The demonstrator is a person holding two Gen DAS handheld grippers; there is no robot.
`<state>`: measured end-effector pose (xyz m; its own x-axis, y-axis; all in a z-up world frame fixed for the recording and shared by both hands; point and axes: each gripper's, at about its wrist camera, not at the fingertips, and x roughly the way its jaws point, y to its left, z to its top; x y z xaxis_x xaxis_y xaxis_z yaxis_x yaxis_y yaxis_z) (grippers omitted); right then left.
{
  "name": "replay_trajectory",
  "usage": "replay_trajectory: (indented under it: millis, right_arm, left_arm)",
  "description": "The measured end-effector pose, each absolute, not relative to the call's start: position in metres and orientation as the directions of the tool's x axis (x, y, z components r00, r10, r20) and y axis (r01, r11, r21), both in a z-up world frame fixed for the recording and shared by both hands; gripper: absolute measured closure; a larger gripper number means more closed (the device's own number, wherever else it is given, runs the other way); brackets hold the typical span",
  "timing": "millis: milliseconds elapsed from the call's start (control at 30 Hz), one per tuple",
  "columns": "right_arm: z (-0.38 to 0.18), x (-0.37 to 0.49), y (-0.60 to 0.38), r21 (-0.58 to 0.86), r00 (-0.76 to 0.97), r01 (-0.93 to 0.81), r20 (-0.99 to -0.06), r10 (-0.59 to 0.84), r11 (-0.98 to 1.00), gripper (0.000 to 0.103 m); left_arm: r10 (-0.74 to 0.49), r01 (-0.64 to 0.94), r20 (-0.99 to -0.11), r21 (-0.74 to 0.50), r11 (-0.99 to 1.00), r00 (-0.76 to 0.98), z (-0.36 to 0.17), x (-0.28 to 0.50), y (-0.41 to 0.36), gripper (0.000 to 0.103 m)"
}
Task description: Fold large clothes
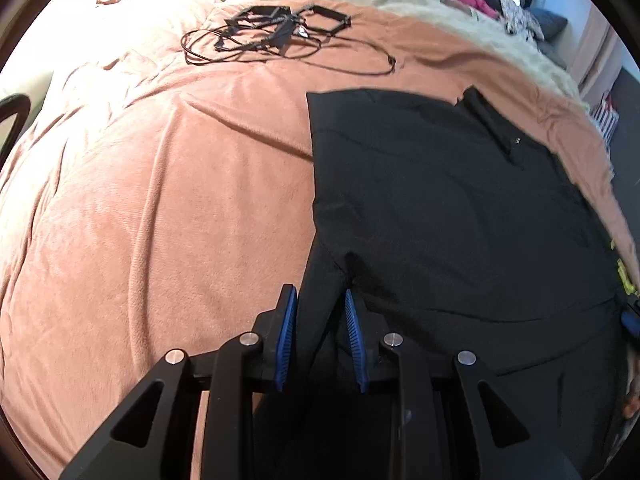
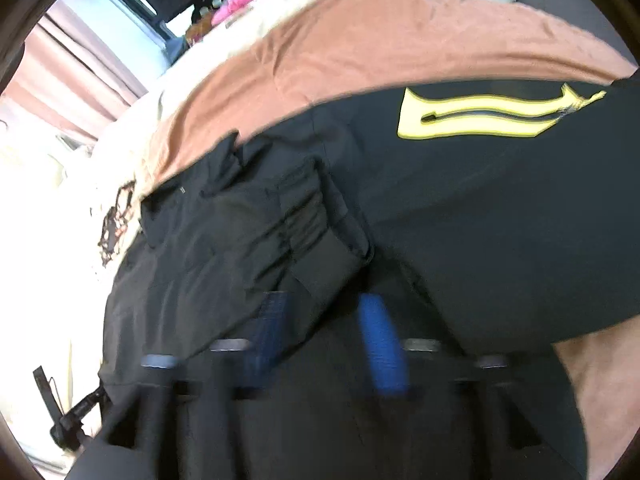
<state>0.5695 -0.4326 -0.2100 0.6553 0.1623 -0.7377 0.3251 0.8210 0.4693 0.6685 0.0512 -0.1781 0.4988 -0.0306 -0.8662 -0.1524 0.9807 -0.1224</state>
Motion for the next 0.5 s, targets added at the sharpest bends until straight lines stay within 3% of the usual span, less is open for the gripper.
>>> replay_trajectory:
  millis: [33, 200, 300, 367, 500]
  right_arm:
    - [-0.201, 0.561, -0.435, 0.482, 0.687, 0.321, -0.711, 0.15, 0.815, 0.013]
    - [-0.172, 0.533, -0.446, 0.486, 0.734, 0.346, -0.673, 0.09, 0.802, 0.012]
    - [-0.16, 0.51, -0.458, 0.473, 0.743, 0.382, -0.668, 0.04, 0.794, 0.012]
    - [-0.154, 0.493, -0.469, 0.475, 0.75, 0.408, -0.662, 0.011, 0.779, 0.012]
    - [-0.144, 0.456, -0.505, 0.501, 0.77, 0.471, -0.635, -0.062, 0.726, 0.022]
  left_arm:
    - [-0.036, -0.161, -0.863, -0.134, 0.978, 0.503, -0.174, 0.666, 0.051, 0.076]
    - [-0.085, -0.131, -0.833, -0.186, 0.974, 0.546, -0.147, 0.646, 0.039, 0.061]
    - [-0.091, -0.102, -0.813, -0.182, 0.978, 0.576, -0.13, 0.636, 0.025, 0.046]
    - [-0.117, -0.079, -0.792, -0.204, 0.976, 0.599, -0.118, 0.627, 0.013, 0.03]
    - [-0.155, -0.008, -0.769, -0.204, 0.979, 0.62, -0.101, 0.616, -0.016, 0.029]
